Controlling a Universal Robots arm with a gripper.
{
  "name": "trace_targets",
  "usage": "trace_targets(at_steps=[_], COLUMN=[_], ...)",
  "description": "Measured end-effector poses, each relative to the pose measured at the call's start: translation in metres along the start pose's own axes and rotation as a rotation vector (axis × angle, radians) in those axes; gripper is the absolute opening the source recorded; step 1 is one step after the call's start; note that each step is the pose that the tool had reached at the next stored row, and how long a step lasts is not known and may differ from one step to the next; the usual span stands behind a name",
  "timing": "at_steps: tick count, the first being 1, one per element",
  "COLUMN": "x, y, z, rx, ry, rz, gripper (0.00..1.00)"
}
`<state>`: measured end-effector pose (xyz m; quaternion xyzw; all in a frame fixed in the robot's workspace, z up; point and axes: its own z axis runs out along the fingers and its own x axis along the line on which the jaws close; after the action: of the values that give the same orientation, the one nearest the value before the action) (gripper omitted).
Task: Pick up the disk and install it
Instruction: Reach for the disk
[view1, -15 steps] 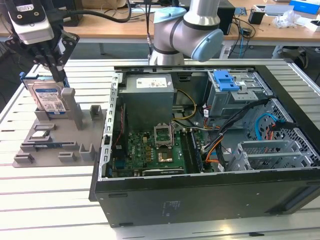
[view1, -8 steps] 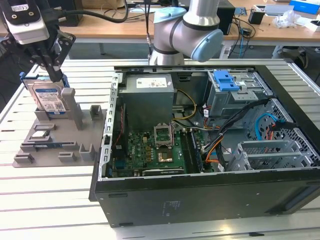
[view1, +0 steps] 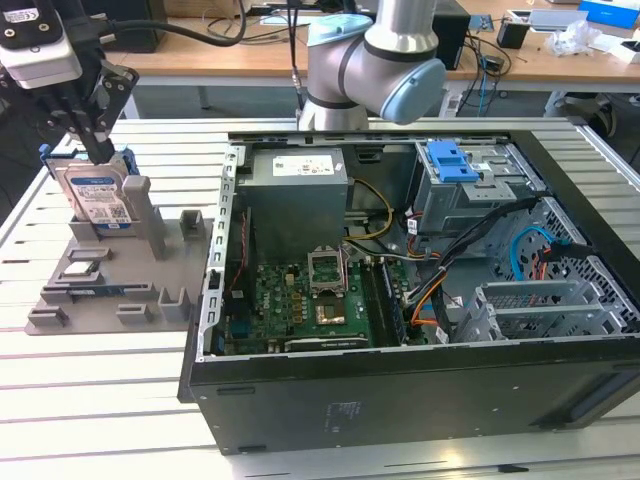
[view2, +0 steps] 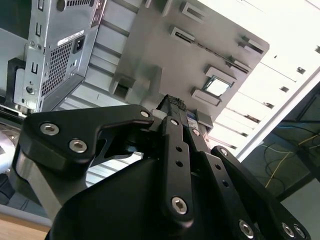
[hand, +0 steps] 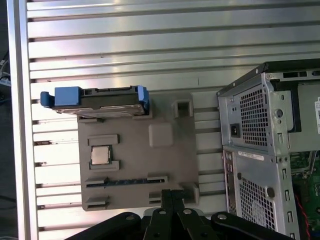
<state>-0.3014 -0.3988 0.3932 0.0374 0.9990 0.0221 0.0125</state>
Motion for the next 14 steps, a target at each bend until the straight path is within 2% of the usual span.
trace_targets(at_steps=[14], x=[0.0148], y=[-0.0011], z=[-0.0004], rx=[0.0001], ry=[0.0001], rz=[0.000], gripper=[0.11])
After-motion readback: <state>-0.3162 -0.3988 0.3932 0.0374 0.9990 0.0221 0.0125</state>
